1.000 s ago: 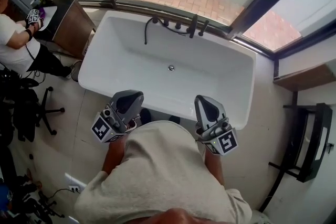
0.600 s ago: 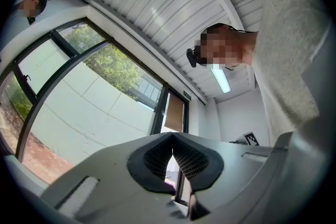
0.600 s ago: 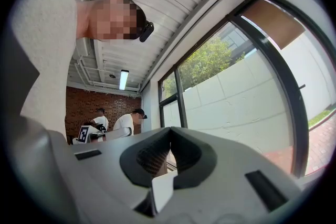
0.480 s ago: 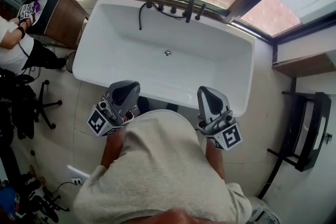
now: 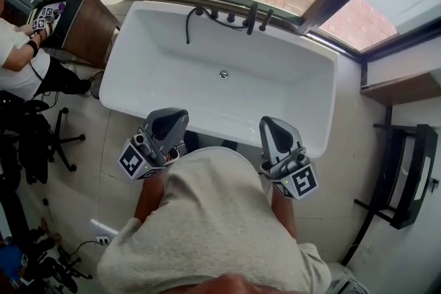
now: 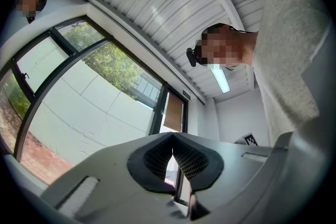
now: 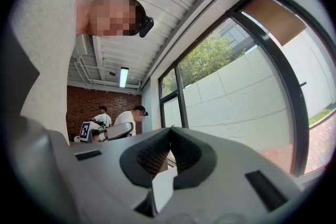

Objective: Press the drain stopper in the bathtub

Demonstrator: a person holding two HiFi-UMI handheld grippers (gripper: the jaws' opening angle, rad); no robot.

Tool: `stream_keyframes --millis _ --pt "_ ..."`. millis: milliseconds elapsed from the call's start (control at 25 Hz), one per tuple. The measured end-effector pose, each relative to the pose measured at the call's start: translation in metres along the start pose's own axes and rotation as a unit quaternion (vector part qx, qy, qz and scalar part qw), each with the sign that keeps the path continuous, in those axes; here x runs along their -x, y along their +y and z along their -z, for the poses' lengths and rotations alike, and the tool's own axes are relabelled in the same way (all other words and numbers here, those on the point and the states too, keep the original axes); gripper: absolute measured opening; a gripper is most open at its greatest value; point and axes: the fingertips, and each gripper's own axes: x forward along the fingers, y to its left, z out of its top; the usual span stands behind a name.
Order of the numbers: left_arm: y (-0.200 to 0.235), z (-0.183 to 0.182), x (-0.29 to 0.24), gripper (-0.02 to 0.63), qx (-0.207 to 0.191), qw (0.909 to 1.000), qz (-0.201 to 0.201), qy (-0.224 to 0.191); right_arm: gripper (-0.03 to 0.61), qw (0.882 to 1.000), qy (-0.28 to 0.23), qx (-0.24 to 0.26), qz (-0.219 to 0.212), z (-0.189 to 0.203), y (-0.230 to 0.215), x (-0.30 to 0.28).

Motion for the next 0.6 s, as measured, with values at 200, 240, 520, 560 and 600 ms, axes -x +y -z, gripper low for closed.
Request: stream_keyframes --millis 200,240,520,560,600 --pt "-0.005 -0.003 0.002 -0.003 -0.003 1.0 -0.002 -0.001 -0.003 1.0 0.002 -0.003 -0.004 0.002 0.003 0.002" --pt "-0.007 -0.002 0.001 -0.003 -0.003 1.0 -0.002 0.0 -0.003 1.0 0.004 -0.003 -0.005 0.002 0.003 0.003" --pt "-0.011 0.006 -0.007 -0.003 0.005 0.9999 0.009 0.007 -0.003 1.0 0.012 -0.009 0.005 0.006 -0.002 0.01" --pt "-0.012 0.007 -0.008 -0.003 0.007 0.9999 0.012 0.008 -0.003 1.0 0.014 -0.01 0.008 0.007 -0.002 0.01" --pt "-0.012 0.007 -0.009 -0.003 0.009 0.9998 0.015 0.009 -0.003 1.0 0.014 -0.01 0.011 0.008 -0.002 0.011"
